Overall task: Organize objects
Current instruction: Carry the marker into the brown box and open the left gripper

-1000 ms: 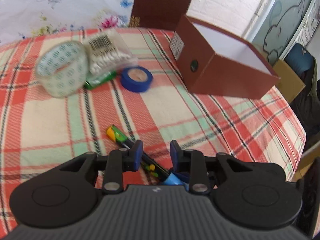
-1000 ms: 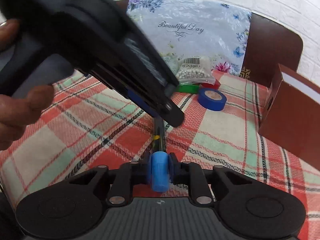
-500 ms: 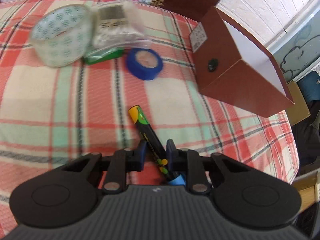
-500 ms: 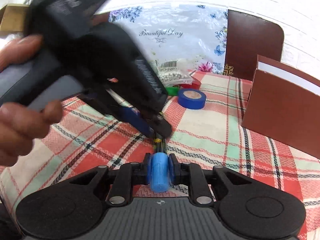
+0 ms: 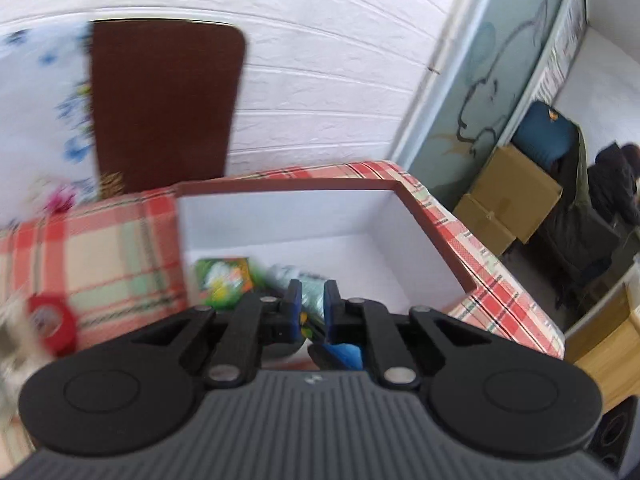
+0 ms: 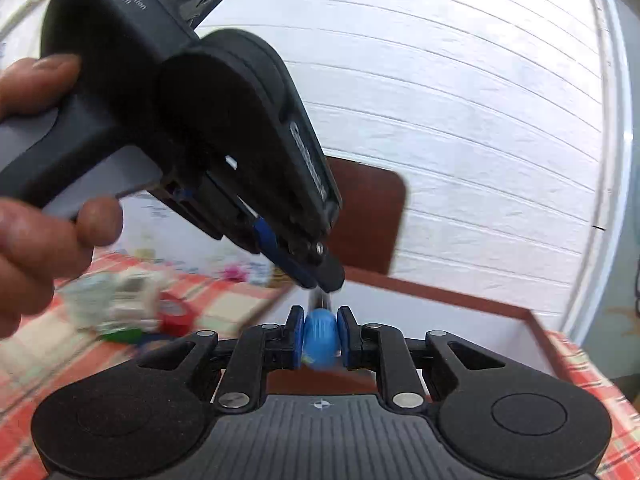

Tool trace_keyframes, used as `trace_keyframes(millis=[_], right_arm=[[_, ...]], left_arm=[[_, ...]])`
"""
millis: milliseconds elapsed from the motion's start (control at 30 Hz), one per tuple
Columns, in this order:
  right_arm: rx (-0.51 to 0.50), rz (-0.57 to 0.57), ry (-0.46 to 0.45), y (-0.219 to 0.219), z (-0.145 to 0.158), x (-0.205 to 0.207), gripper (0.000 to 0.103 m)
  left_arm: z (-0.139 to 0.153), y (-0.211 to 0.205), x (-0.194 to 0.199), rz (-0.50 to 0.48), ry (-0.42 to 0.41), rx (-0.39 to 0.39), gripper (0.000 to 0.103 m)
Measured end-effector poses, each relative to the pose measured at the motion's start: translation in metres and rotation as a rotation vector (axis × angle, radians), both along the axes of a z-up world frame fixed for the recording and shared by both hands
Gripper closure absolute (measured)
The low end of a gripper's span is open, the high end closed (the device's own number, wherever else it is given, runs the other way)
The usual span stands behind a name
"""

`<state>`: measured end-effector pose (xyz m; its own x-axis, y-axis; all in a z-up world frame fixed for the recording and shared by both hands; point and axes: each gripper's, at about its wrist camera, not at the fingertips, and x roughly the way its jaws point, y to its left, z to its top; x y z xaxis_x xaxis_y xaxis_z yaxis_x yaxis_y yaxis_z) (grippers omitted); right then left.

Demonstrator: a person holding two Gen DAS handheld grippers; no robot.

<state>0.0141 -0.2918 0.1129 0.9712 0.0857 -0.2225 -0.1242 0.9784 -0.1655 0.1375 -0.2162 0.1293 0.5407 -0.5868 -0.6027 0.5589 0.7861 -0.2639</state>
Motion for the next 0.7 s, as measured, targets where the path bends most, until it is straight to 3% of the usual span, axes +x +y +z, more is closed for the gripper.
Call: trace_keyframes(millis=[133,167,233,333,367,700], right_arm=[[-0.064,-0.091,0.059,-0.022,-0.017,0.034,0.085],[-0.074,-0.132,0.064,-0.025,-0.023,0.04,0.073],[-0.024,-0.143,0.053,-0.033,-0.026,0.039,0.066],[0.032,-0.155,0.034,-0.038,-0.025,0.031,0.064],[0.043,-0.161,0.034,-0.038,-0.026,0.028,0.064],[0.17,-0.183,0.055,-0.045,-0.025,-0.014,0.06]], left_arm=[[-0.018,-0.031,0.018,0.002,-0.029,0.063,0.088],[-0.024,-0.036,0.02,0.025,-0.053,0.1,0.088],[-0.031,-0.042,0.021,0.072,-0.084,0.189,0.087],[-0.041,-0.037,0.017,0.086,-0.091,0.248,0.082],[-0.042,-0.033,0.015,0.099,-0.091,0.261,0.076],[-0.042,-0.006,-0.019,0.168,-0.103,0.283,0.068]])
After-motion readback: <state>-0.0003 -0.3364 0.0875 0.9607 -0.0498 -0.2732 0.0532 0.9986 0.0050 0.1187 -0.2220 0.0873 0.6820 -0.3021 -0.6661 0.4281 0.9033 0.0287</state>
